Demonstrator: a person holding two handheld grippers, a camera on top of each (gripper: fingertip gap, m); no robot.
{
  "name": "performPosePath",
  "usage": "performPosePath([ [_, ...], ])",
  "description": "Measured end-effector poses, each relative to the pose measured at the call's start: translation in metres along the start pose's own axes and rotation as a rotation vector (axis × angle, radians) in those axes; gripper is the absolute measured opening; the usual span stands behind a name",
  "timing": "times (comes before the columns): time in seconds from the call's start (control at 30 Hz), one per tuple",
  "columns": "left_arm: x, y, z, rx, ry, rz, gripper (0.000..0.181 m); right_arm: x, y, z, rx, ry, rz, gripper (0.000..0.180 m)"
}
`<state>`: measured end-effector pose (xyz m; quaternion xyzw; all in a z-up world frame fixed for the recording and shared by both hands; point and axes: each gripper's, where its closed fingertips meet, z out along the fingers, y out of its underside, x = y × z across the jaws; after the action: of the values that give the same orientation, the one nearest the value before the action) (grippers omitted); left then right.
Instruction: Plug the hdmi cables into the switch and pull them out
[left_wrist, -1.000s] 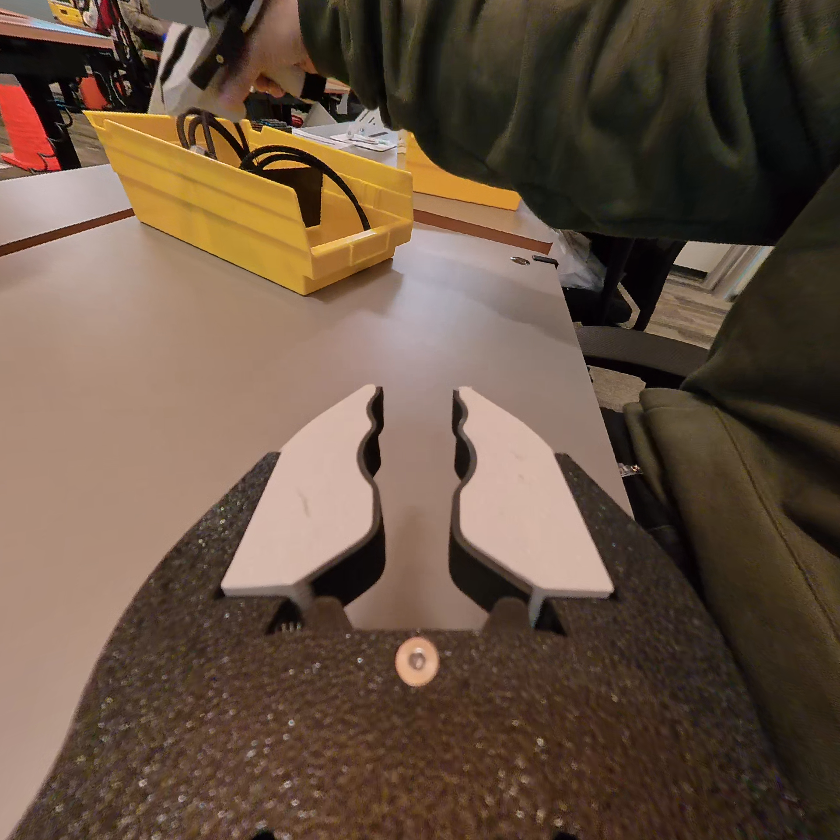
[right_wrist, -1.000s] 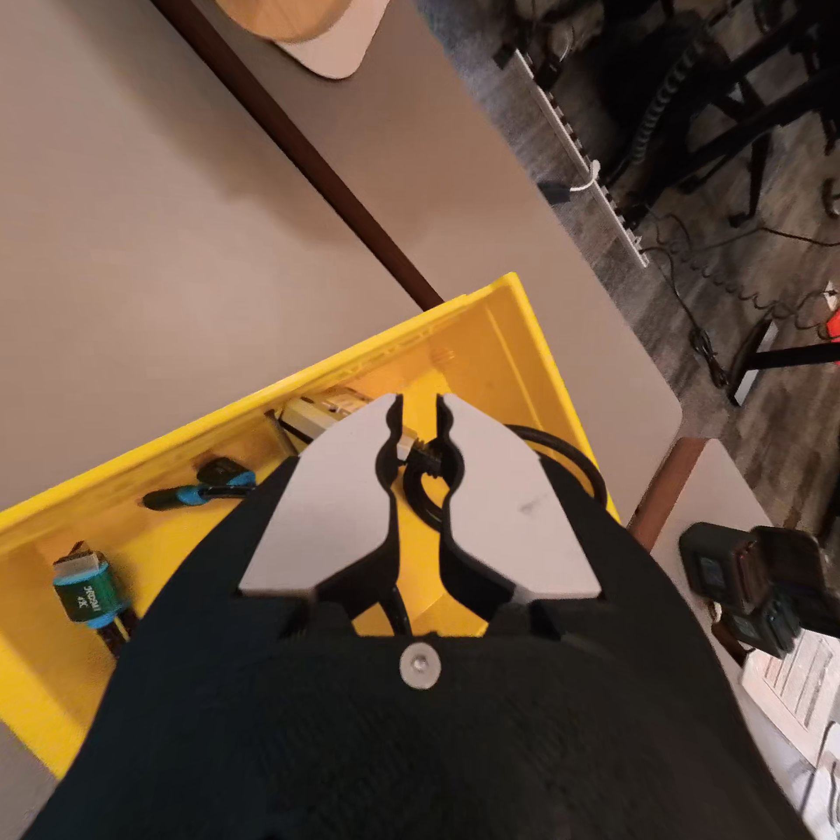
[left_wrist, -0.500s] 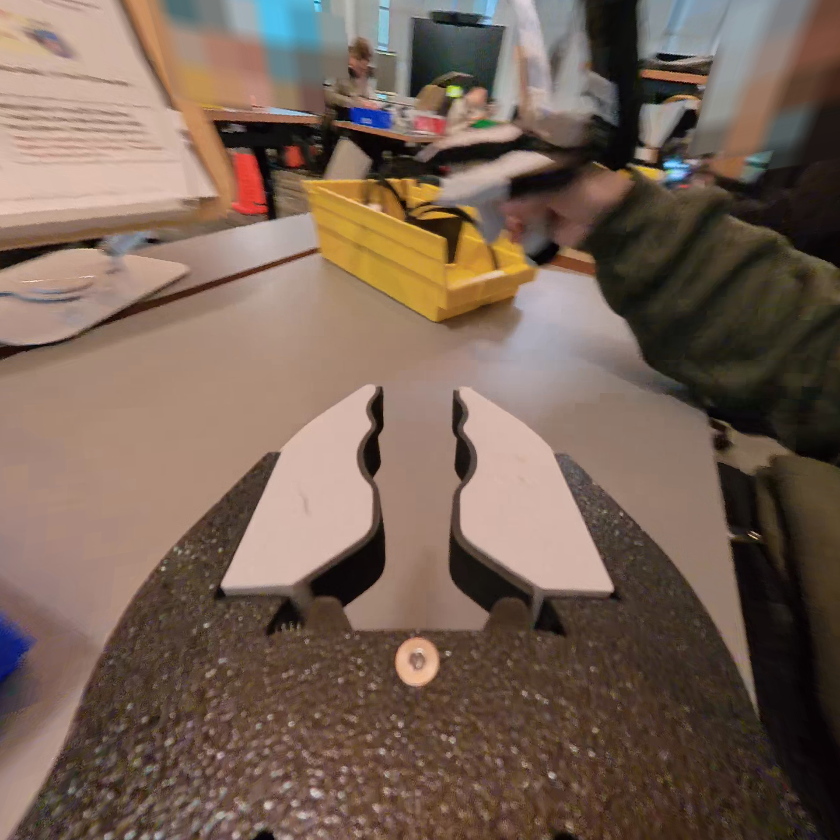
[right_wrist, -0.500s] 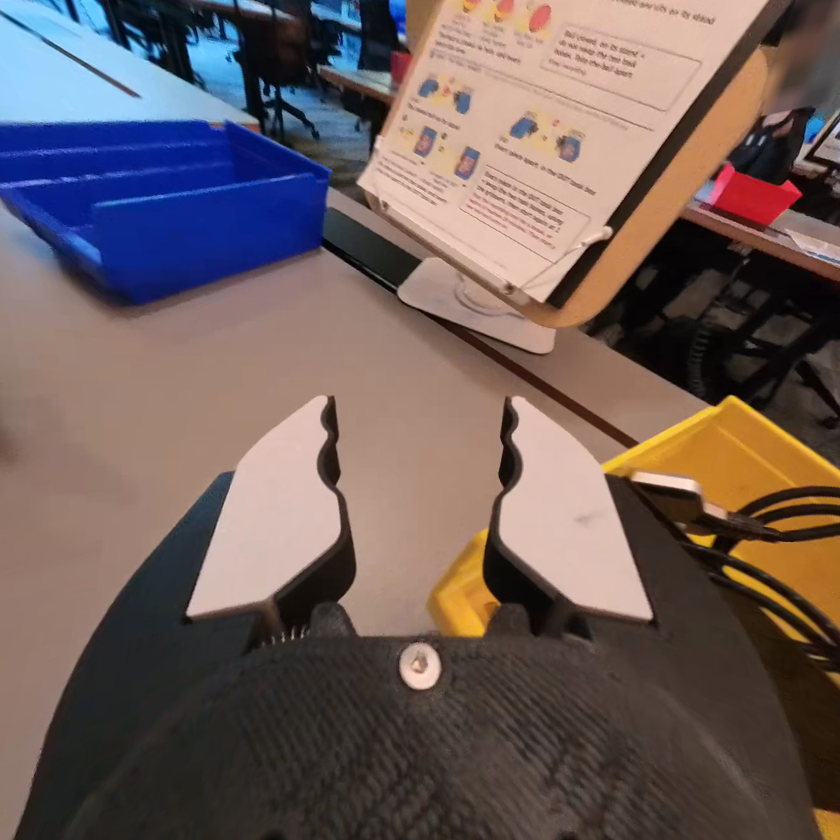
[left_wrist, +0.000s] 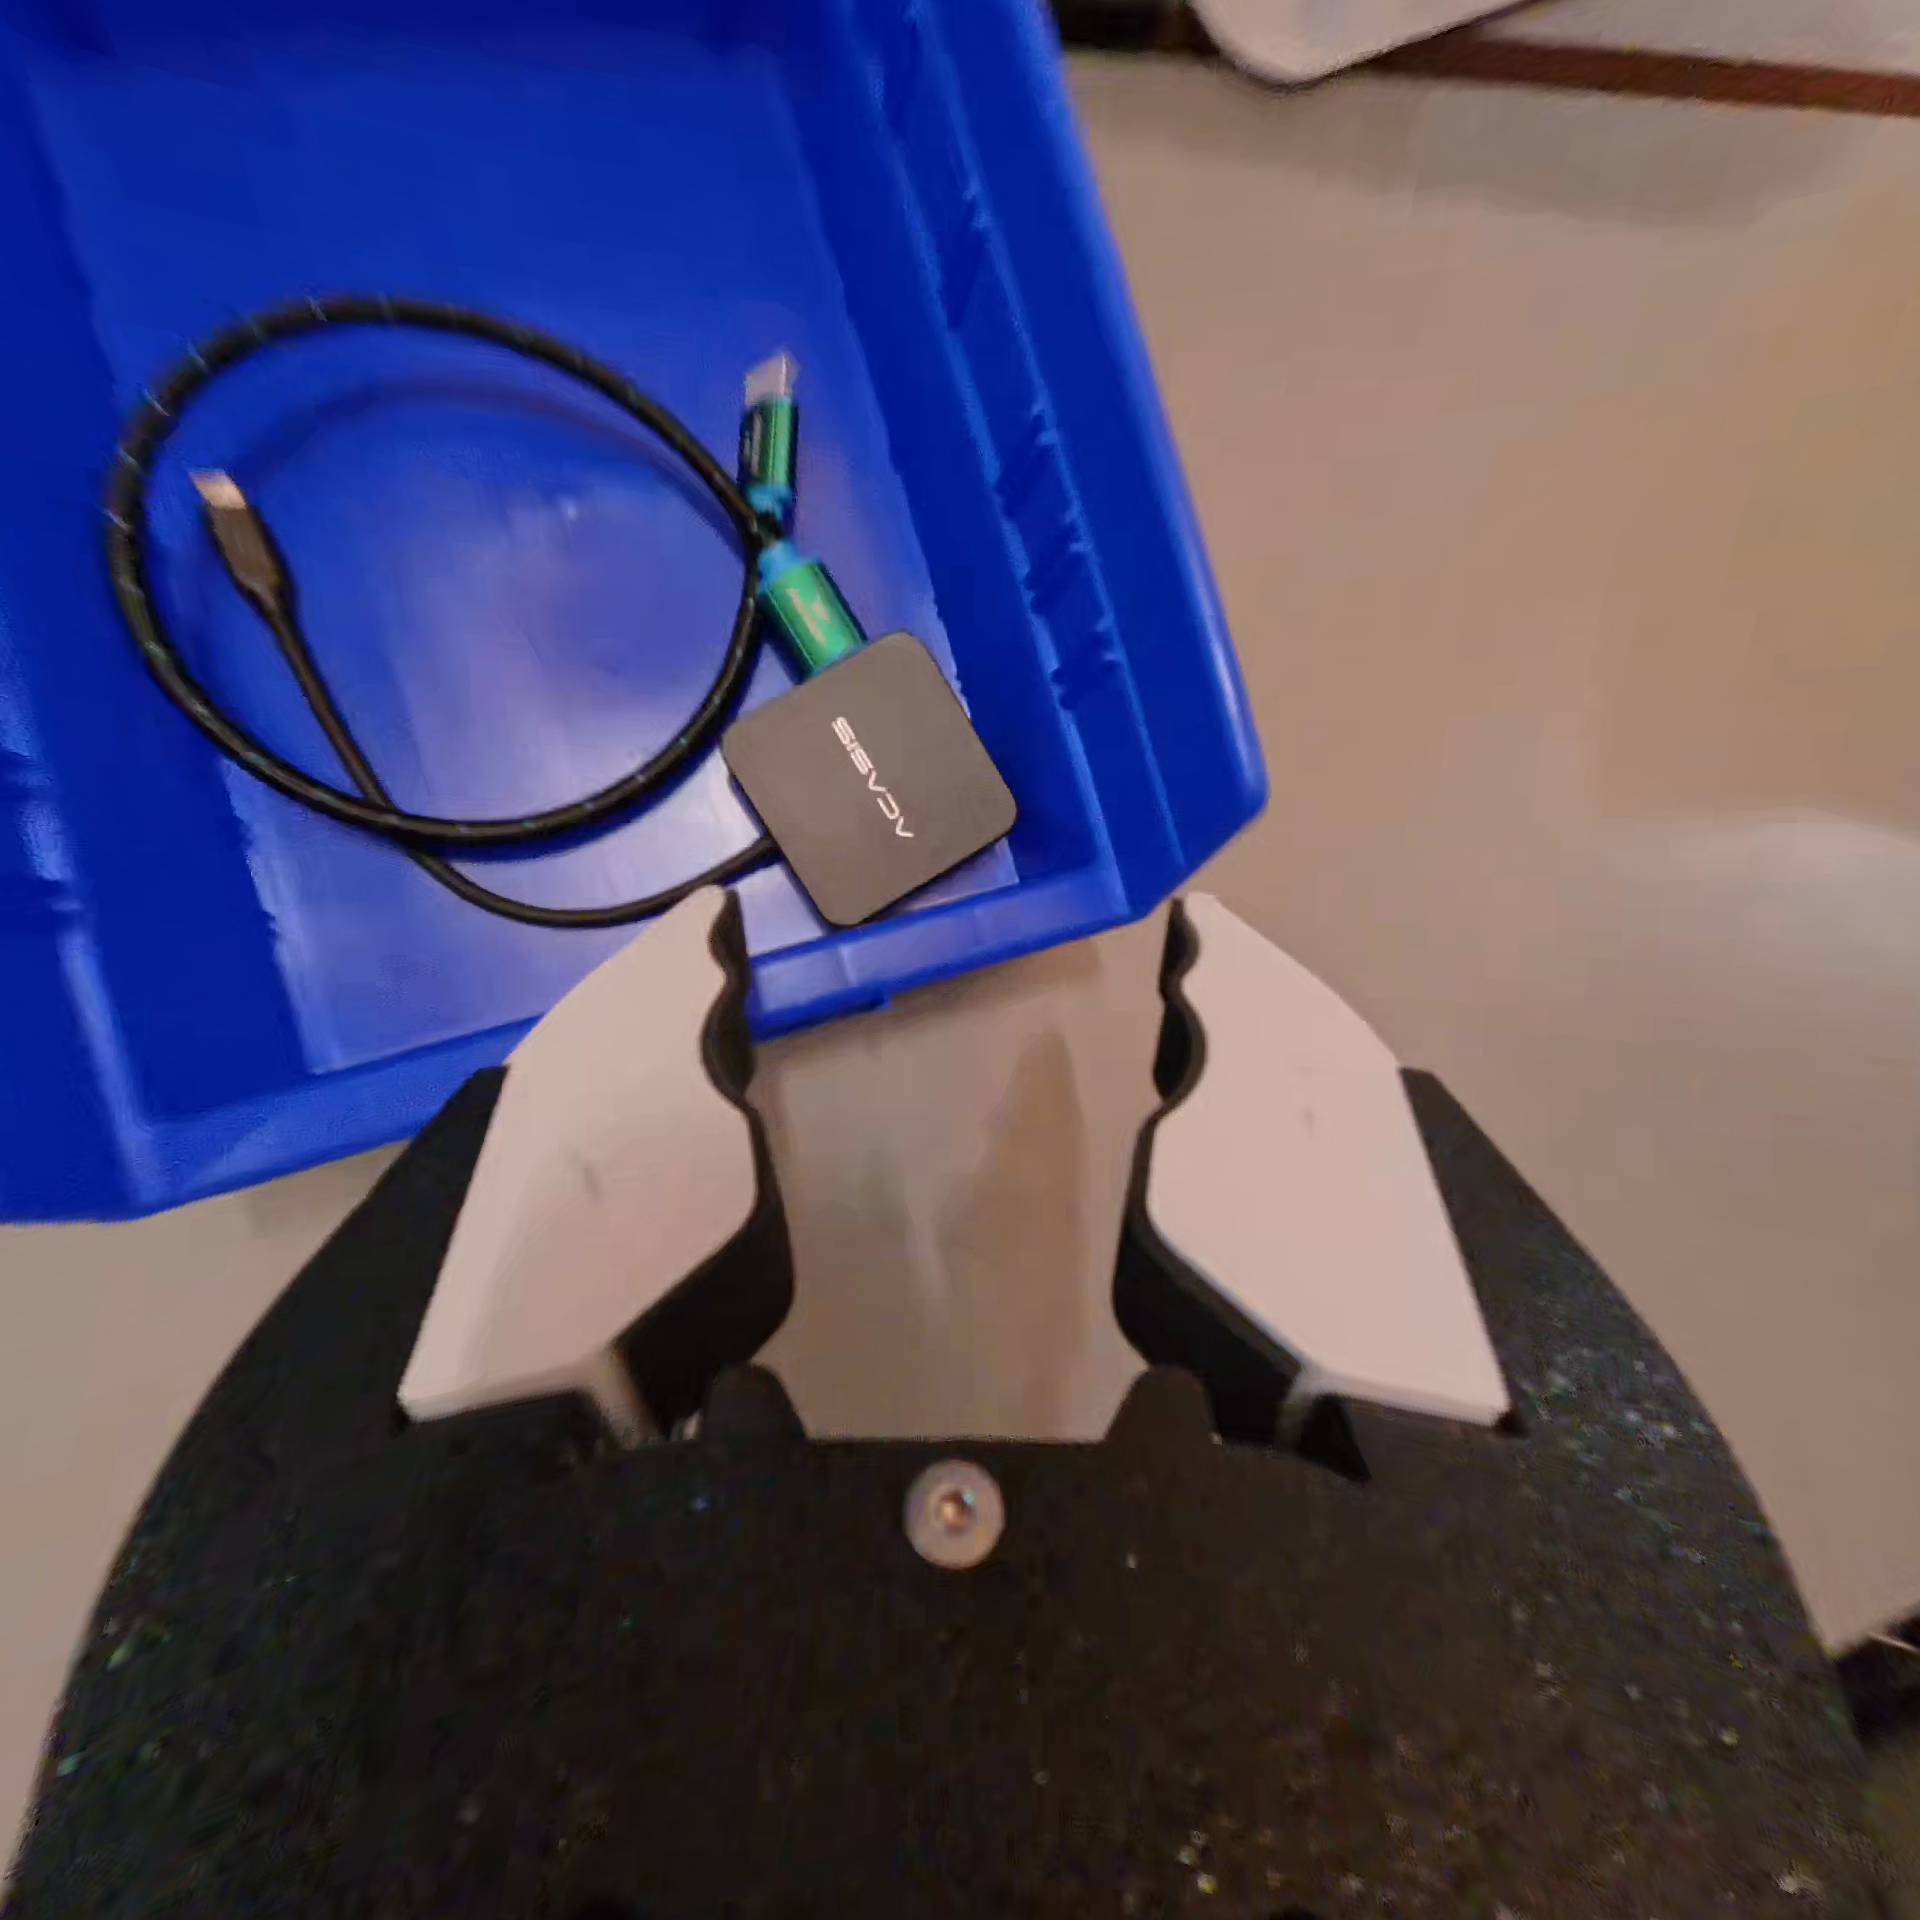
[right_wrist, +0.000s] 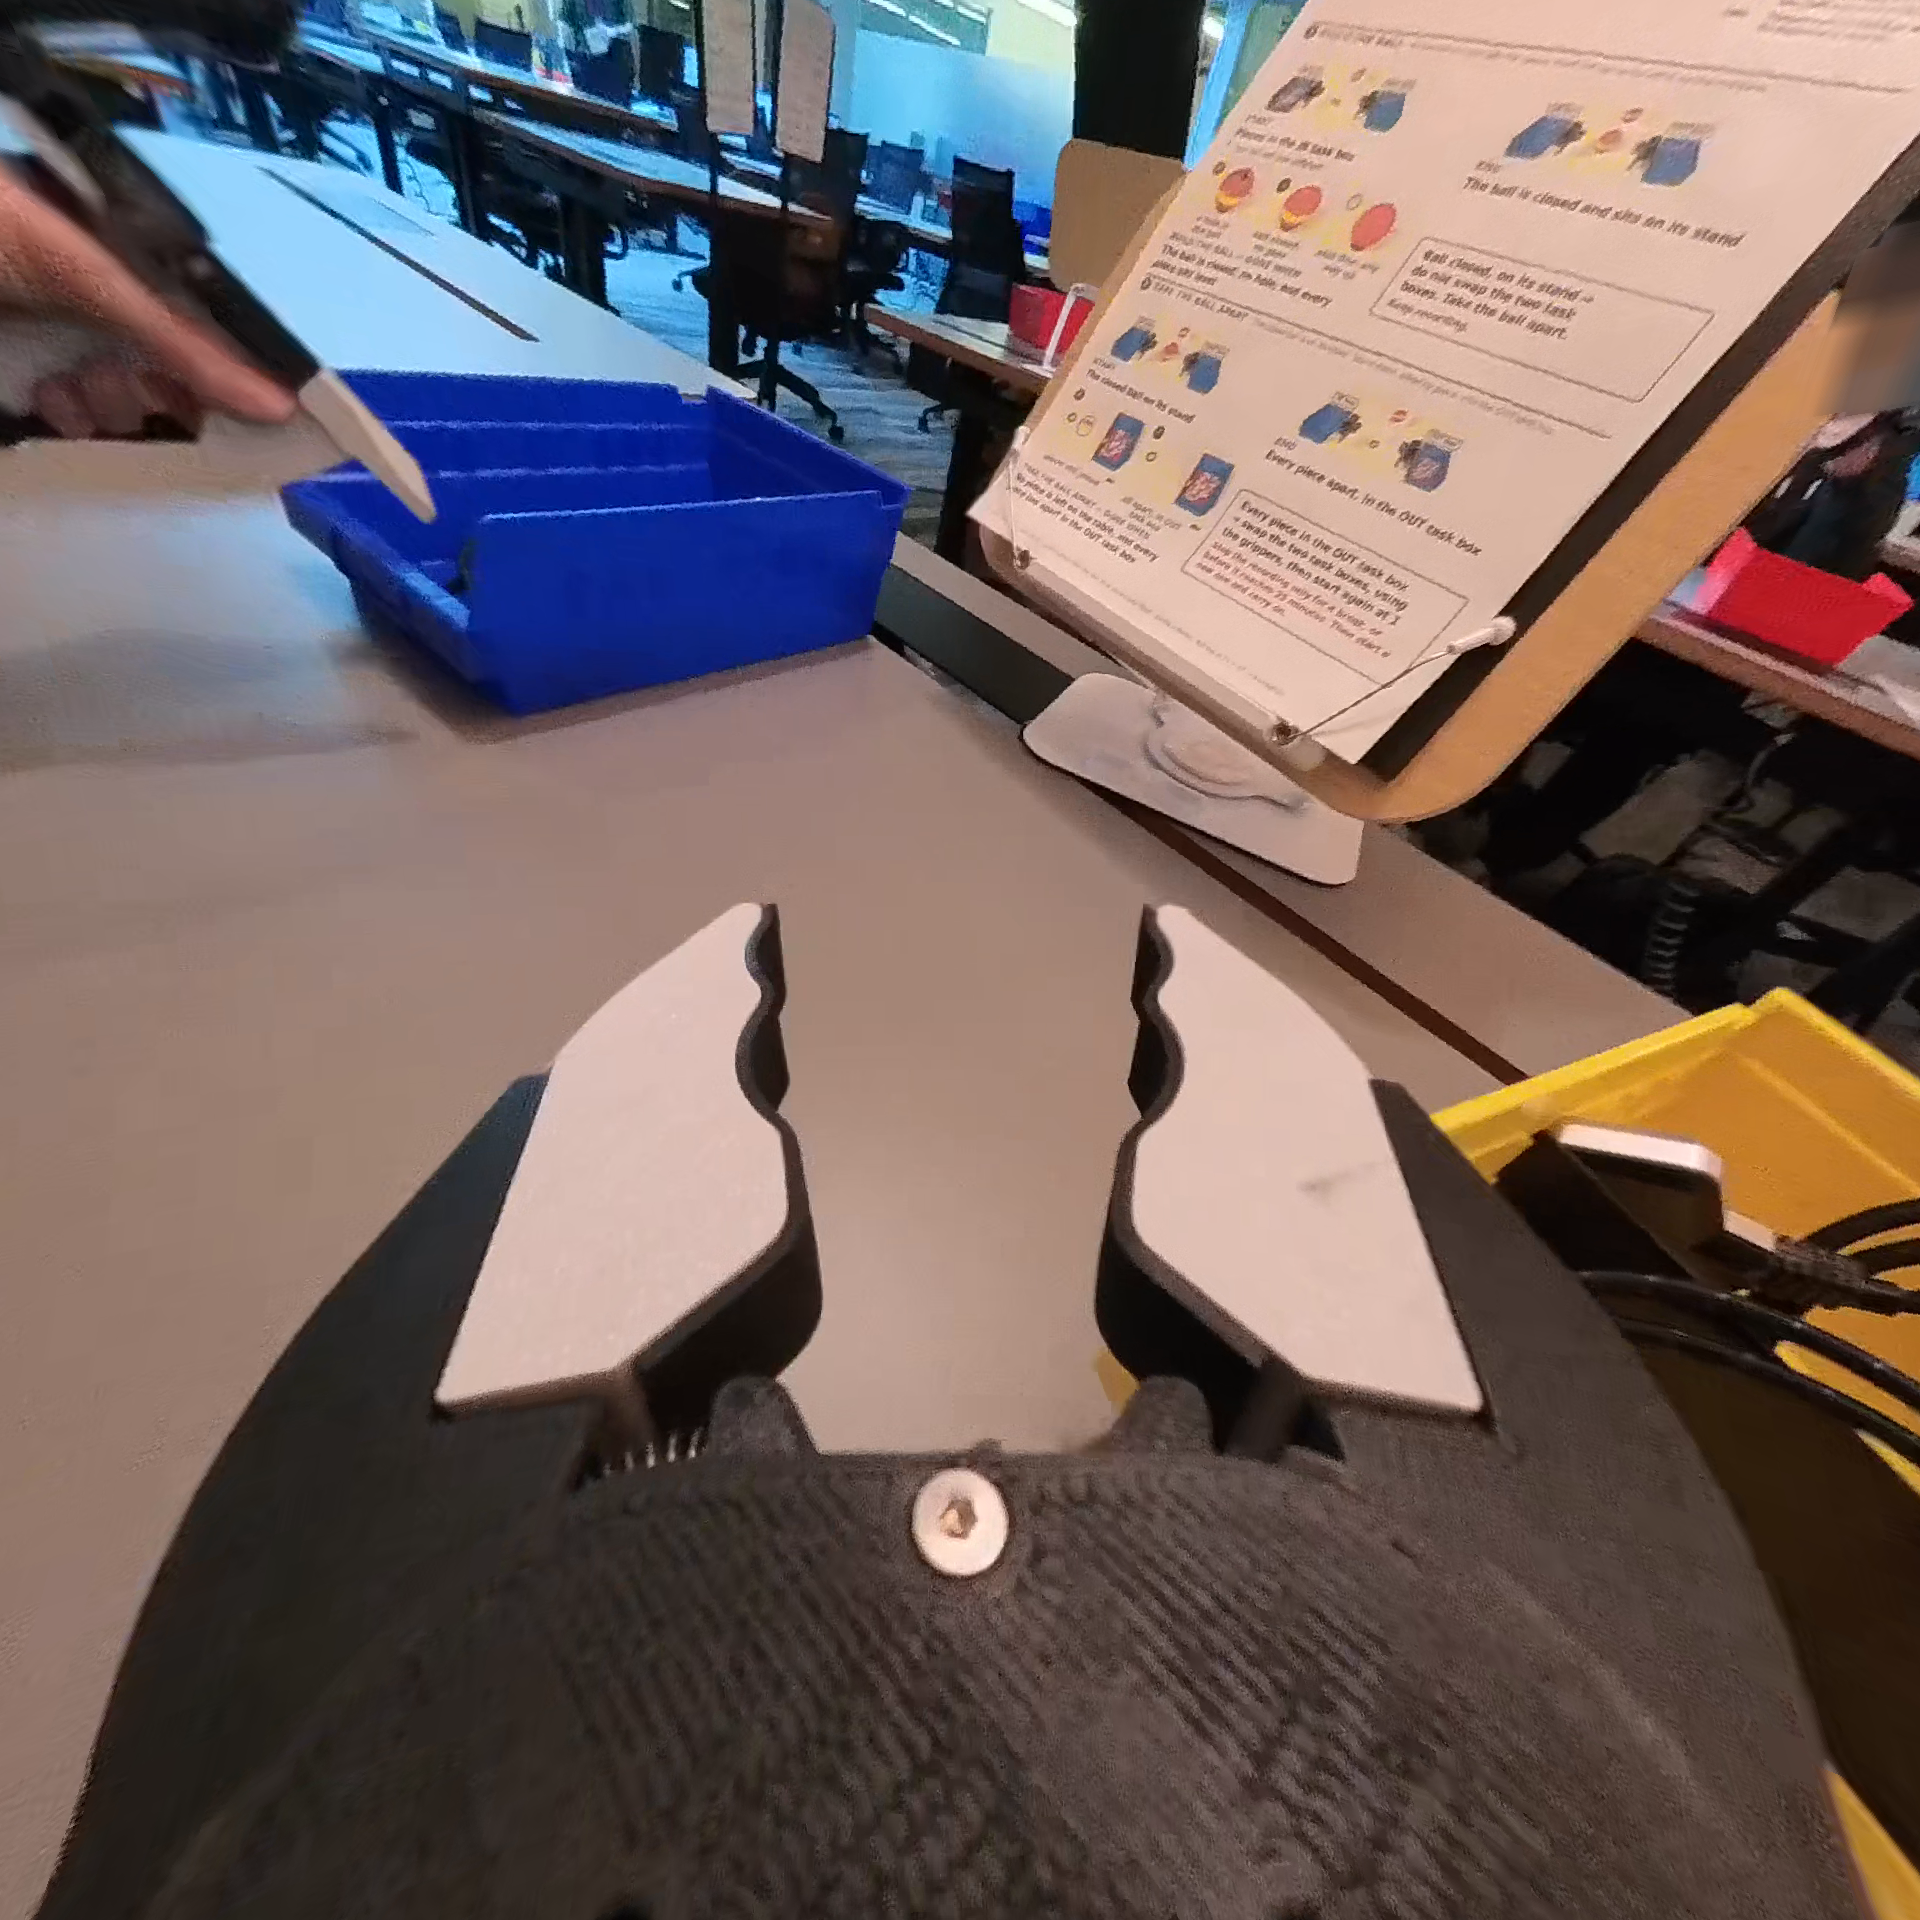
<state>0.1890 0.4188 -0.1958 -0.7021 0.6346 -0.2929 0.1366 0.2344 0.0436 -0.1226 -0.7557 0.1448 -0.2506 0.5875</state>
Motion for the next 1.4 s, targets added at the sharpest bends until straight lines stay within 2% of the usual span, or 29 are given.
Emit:
performPosePath([
  [0.03,0.002,0.0,0.009,-0.061,0.026,-0.042,0.081,-0.002,0.001,-0.002,-0.008,-0.011,-0.025,0.065],
  [0.2,-0.007,-0.007,0.042,-0.274,0.016,-0.201,0.074,-0.001,-0.001,-0.017,-0.026,-0.022,-0.115,0.066],
  [0.3,-0.016,0.0,0.055,-0.397,-0.054,-0.266,0.078,-0.001,-0.004,-0.024,-0.008,-0.039,-0.104,0.066],
  [0.47,-0.023,0.009,0.067,-0.526,-0.185,-0.277,0.069,0.004,-0.001,-0.032,0.003,-0.065,-0.09,0.067],
  [0.53,-0.027,0.01,0.07,-0.565,-0.251,-0.266,0.071,0.005,0.002,-0.033,0.003,-0.085,-0.064,0.067],
  [0.63,-0.023,0.007,0.077,-0.579,-0.253,-0.25,0.062,0.009,0.004,-0.032,0.003,-0.087,-0.05,0.068],
  [0.9,-0.021,0.004,0.081,-0.554,-0.224,-0.22,0.062,0.014,0.012,-0.034,-0.022,-0.084,-0.062,0.067],
  [0.93,-0.023,0.002,0.08,-0.537,-0.222,-0.212,0.058,0.015,0.013,-0.034,-0.023,-0.084,-0.06,0.067],
  [1.03,-0.037,-0.003,0.072,-0.467,-0.236,-0.195,0.023,0.016,0.014,-0.034,-0.026,-0.081,-0.06,0.067],
  [1.13,-0.056,-0.002,0.065,-0.412,-0.287,-0.179,0.037,0.016,0.015,-0.034,-0.032,-0.083,-0.064,0.067],
  [1.27,-0.029,-0.011,0.069,-0.376,-0.086,-0.297,0.055,0.017,0.016,-0.034,-0.035,-0.079,-0.064,0.067],
  [1.4,-0.025,-0.003,0.075,-0.469,-0.132,-0.256,0.073,0.014,0.019,-0.031,-0.051,-0.083,-0.082,0.067],
])
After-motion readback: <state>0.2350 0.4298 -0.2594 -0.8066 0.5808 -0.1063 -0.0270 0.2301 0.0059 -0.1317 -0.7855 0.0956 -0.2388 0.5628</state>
